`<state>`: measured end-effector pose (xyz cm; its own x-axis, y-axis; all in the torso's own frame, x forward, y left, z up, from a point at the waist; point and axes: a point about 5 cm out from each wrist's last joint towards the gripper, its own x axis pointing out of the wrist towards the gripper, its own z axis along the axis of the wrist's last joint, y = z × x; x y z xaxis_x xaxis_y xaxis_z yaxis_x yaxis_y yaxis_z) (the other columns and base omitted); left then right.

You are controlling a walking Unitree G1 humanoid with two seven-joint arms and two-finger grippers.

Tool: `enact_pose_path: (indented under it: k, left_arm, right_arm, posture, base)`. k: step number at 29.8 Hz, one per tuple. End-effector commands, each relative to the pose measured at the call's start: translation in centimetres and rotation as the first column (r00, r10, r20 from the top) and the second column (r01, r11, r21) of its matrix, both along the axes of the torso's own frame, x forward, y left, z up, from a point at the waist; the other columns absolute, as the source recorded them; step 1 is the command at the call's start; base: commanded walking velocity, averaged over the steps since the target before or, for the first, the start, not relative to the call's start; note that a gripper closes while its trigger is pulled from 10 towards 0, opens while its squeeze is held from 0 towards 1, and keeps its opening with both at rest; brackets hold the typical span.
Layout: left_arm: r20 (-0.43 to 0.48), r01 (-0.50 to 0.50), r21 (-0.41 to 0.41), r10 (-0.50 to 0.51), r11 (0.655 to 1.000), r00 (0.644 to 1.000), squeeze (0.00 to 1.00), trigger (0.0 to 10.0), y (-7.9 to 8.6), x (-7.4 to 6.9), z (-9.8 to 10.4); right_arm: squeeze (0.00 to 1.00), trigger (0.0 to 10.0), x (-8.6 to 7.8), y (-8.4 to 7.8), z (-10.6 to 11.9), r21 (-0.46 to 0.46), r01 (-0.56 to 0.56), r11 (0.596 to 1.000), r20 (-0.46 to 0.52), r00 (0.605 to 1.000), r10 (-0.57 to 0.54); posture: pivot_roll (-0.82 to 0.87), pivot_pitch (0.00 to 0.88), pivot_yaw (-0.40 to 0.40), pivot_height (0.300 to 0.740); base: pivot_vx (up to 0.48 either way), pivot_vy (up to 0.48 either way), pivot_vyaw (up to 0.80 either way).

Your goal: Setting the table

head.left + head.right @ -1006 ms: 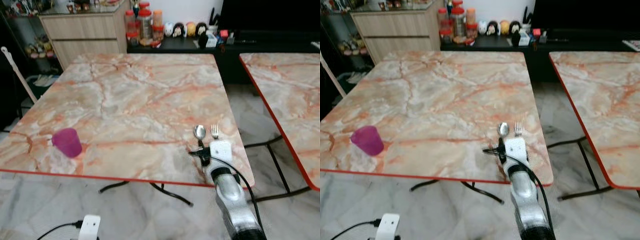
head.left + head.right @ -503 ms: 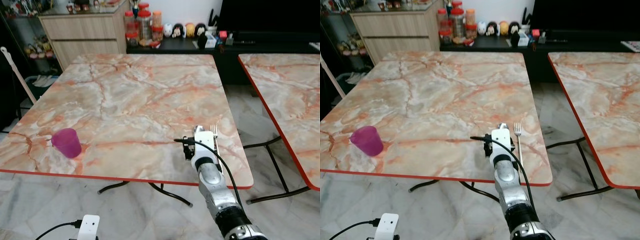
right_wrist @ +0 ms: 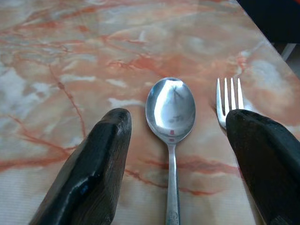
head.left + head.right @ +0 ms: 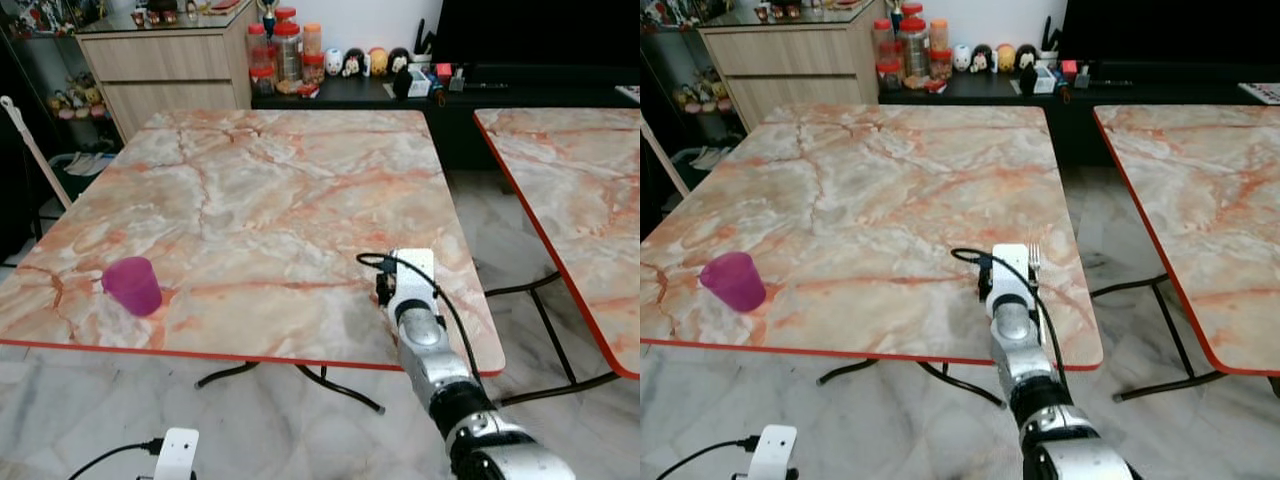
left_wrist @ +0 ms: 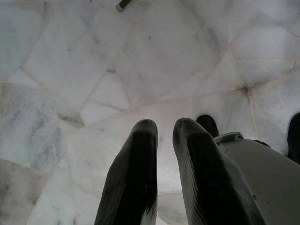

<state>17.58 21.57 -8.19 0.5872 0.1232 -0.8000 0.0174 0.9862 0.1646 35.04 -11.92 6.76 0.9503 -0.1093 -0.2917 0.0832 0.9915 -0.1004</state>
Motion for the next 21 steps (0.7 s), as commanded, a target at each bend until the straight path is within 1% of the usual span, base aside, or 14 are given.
enact_pose_path:
  k: [1, 4, 16, 17, 18, 19, 20, 21]
  left_arm:
    - [-0.009, 0.01, 0.014, -0.01, 1.0, 1.0, 0.0, 10.0, 0.4, -0.2, 0.0]
    - [-0.01, 0.009, 0.018, -0.009, 1.0, 1.0, 0.0, 10.0, 0.5, -0.2, 0.0]
    - [-0.017, 0.006, 0.019, -0.006, 1.0, 1.0, 0.0, 10.0, 0.5, -0.4, -0.1]
    - [-0.018, 0.007, 0.019, -0.006, 1.0, 1.0, 0.0, 10.0, 0.5, -0.4, -0.1]
    - [-0.018, 0.007, 0.019, -0.006, 1.0, 1.0, 0.0, 10.0, 0.5, -0.4, -0.1]
    - [-0.019, 0.007, 0.019, -0.007, 1.0, 1.0, 0.0, 10.0, 0.5, -0.4, -0.1]
    - [-0.021, 0.009, 0.02, -0.008, 1.0, 1.0, 0.0, 10.0, 0.5, -0.5, -0.1]
    - [-0.022, 0.01, 0.02, -0.009, 1.0, 1.0, 0.0, 10.0, 0.5, -0.5, -0.1]
  right_arm:
    - [0.0, 10.0, 0.1, 0.0, -0.1, 0.012, 0.014, 1.0, -0.022, 1.0, -0.013]
    - [0.0, 10.0, -0.1, 0.0, -0.8, 0.011, 0.015, 1.0, -0.083, 0.996, -0.014]
    - [0.0, 10.0, -0.6, 0.0, -1.7, 0.024, 0.022, 0.999, -0.122, 0.992, -0.018]
    - [0.0, 8.9, -0.6, -0.1, -1.8, 0.024, 0.025, 0.999, -0.128, 0.992, -0.022]
    - [0.0, 8.9, -0.6, -0.1, -1.8, 0.024, 0.025, 0.999, -0.128, 0.992, -0.022]
    - [0.0, 4.9, -0.6, -0.1, -1.8, 0.025, 0.027, 0.999, -0.129, 0.991, -0.024]
    - [0.0, 2.7, -0.6, -0.2, -1.9, 0.026, 0.033, 0.999, -0.136, 0.99, -0.029]
    - [0.0, 2.2, -0.7, -0.3, -2.0, 0.025, 0.034, 0.999, -0.139, 0.99, -0.03]
  posture:
    - [0.04, 0.0, 0.031, 0.74]
    - [0.05, 0.0, 0.03, 0.74]
    - [0.05, 0.0, 0.031, 0.74]
    - [0.05, 0.0, 0.031, 0.74]
    - [0.05, 0.0, 0.031, 0.74]
    - [0.05, 0.0, 0.031, 0.74]
    - [0.05, 0.0, 0.032, 0.74]
    - [0.05, 0.0, 0.032, 0.74]
  base:
    - [0.0, 0.0, 0.0]
    - [0.0, 0.0, 0.0]
    - [0.0, 0.0, 0.0]
    - [0.0, 0.0, 0.0]
    - [0.0, 0.0, 0.0]
    - [0.0, 0.0, 0.0]
    - [0.0, 0.0, 0.0]
    - [0.0, 0.0, 0.0]
